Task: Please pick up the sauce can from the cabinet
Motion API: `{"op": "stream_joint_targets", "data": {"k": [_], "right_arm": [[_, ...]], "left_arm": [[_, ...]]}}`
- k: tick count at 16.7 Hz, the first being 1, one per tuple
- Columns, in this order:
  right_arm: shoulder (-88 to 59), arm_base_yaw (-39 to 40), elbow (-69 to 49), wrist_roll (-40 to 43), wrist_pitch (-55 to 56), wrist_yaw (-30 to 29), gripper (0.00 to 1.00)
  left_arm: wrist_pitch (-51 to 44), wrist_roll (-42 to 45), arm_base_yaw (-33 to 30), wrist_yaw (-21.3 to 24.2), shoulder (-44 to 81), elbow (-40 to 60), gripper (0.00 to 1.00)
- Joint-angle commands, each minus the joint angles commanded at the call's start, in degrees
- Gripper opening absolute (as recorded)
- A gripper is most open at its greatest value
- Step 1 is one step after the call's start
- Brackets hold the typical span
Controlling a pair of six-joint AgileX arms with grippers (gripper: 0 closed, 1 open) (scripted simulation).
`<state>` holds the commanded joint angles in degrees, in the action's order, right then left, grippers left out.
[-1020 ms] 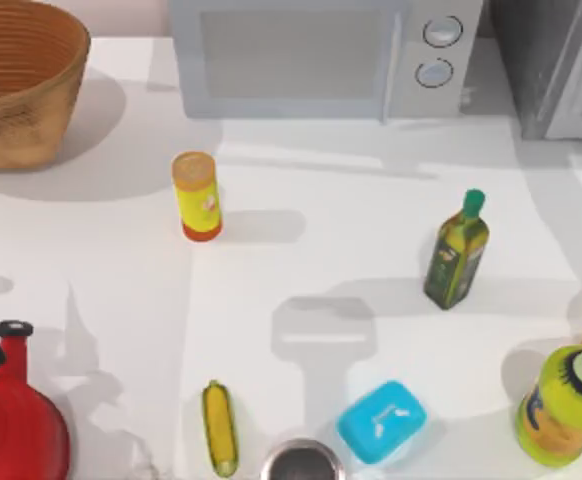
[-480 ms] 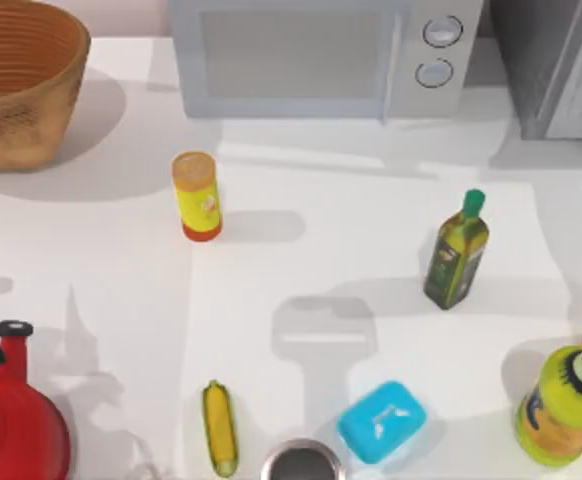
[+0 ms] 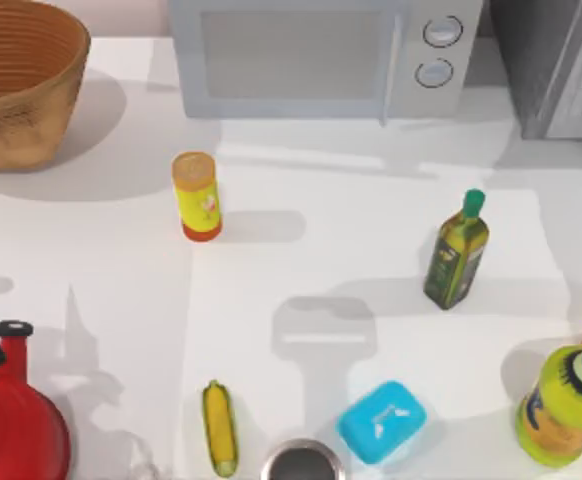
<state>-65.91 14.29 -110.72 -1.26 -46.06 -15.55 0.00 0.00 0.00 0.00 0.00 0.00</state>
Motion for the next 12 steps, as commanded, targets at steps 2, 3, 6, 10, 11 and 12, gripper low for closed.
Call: {"op": "stream_joint_targets", "data": {"k": [2,3,6,10,11,12], "right_arm": [[3.6,-0.9,6.6,0.1,2.4,0.9,0.00],[5.9,-1.4,10.8,0.2,4.0,1.5,0.00],[14.5,-3.2,26.6,0.3,10.0,3.5,0.00],[28.9,-6.2,51.8,0.5,20.3,6.8,0.00],[32.7,-7.0,58.4,0.6,23.0,7.6,0.00],[36.5,-7.8,64.8,0.6,25.7,8.5,0.00]], "left_arm": [[0.0,0.0,0.0,0.0,0.0,0.0,1.00],[0.0,0.0,0.0,0.0,0.0,0.0,1.00],[0.0,0.0,0.0,0.0,0.0,0.0,1.00],[0.0,0.0,0.0,0.0,0.0,0.0,1.00],[0.0,0.0,0.0,0.0,0.0,0.0,1.00],[0.0,0.0,0.0,0.0,0.0,0.0,1.00]]}}
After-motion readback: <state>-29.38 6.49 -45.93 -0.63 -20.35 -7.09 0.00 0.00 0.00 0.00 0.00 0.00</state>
